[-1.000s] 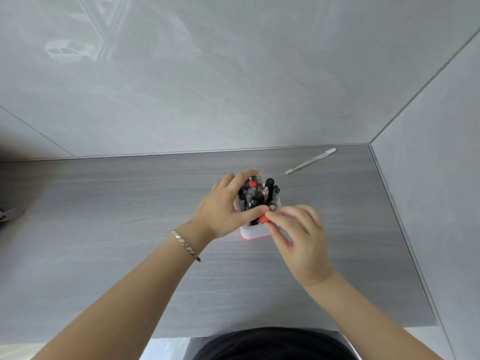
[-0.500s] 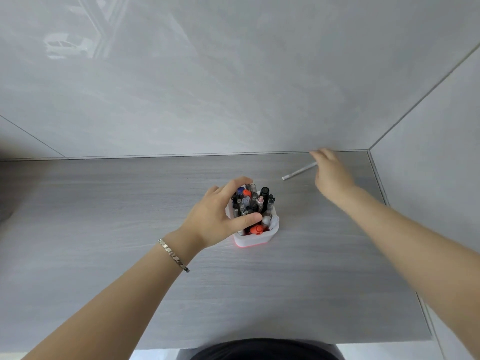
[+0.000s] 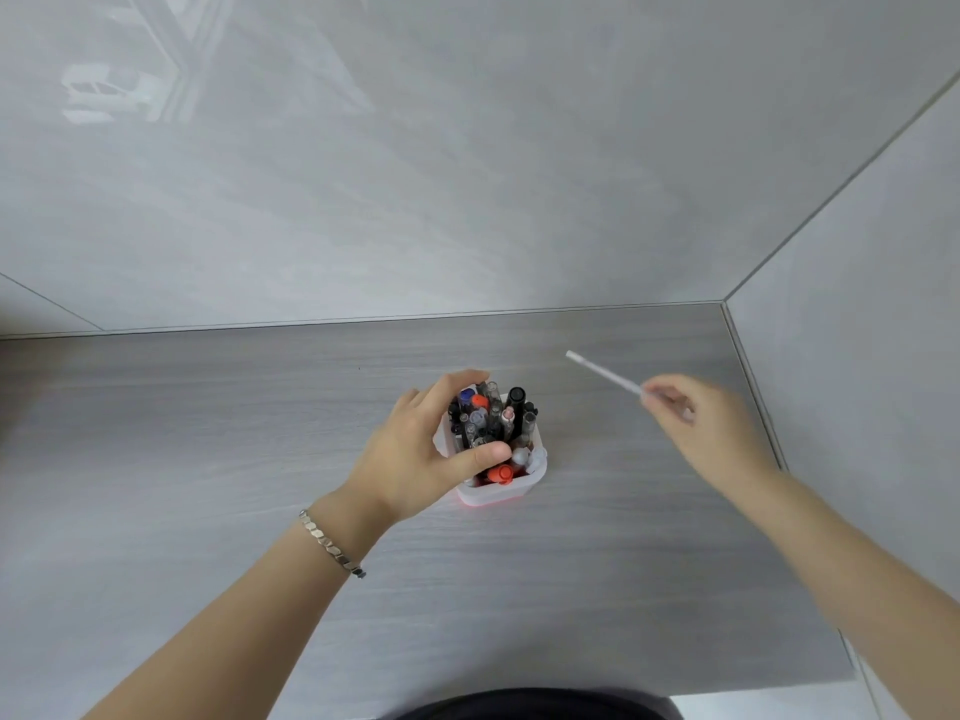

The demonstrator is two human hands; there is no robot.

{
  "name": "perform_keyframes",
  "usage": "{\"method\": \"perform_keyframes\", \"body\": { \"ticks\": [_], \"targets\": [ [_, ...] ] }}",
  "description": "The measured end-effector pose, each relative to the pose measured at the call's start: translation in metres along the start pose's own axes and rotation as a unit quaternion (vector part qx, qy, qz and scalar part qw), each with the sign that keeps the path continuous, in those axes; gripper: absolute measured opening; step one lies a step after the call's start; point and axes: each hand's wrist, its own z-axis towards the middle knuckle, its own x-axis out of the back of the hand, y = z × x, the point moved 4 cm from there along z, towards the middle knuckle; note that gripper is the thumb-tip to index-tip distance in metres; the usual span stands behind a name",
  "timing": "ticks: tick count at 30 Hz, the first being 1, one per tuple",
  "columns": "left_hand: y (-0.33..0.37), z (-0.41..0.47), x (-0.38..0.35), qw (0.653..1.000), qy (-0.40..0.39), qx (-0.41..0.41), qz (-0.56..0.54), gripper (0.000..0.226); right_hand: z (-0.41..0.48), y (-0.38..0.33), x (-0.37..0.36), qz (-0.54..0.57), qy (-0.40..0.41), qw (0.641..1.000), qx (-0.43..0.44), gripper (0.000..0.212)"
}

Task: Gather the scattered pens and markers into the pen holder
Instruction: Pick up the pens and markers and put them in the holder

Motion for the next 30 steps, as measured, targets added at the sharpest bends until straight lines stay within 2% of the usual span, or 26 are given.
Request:
{"method": "perform_keyframes", "body": {
  "ticks": [2,4,6,9,11,14,19,23,25,28,30],
  "targets": [
    [0.0,-0.002,-0.001,1.0,-0.001,0.005,-0.012,0.054,-0.036,-0.015,0.023,0.07,0.025,0.997,-0.007,0.01],
    [0.0,-0.002,-0.002,1.0,-0.003,0.007,-0.018,0.053,-0.064,-0.031,0.044,0.092,0.039,0.995,-0.003,0.019],
    [0.0,-0.001,-0.003,1.0,-0.003,0.009,-0.022,0.052,-0.083,-0.049,0.056,0.069,0.043,0.996,0.035,0.02],
    [-0.001,-0.001,-0.004,1.0,-0.001,0.009,-0.03,0.05,-0.099,-0.077,0.055,0.039,0.006,0.994,0.104,0.005],
    [-0.001,-0.002,-0.005,0.999,-0.002,0.005,-0.032,0.05,-0.105,-0.09,0.049,0.022,-0.014,0.988,0.153,0.019],
    [-0.001,-0.002,-0.005,1.0,-0.003,0.003,-0.031,0.05,-0.101,-0.104,0.041,0.035,-0.021,0.981,0.187,0.008],
    [0.0,-0.003,-0.005,1.0,0.003,-0.001,-0.025,0.052,-0.089,-0.122,0.032,0.017,-0.006,0.975,0.222,0.007],
    [0.0,-0.004,-0.006,1.0,0.007,0.001,-0.03,0.053,-0.083,-0.124,0.022,0.038,0.003,0.976,0.213,0.011],
    [-0.001,-0.005,-0.007,0.999,0.012,0.002,-0.031,0.058,-0.083,-0.121,0.013,0.105,0.028,0.975,0.192,0.02],
    [-0.002,-0.005,-0.008,0.999,0.012,0.003,-0.032,0.066,-0.084,-0.121,0.001,0.193,0.051,0.964,0.177,0.02],
    [-0.001,-0.006,-0.009,0.999,0.01,0.004,-0.033,0.065,-0.081,-0.117,-0.008,0.178,0.078,0.964,0.181,0.026]
  ]
}}
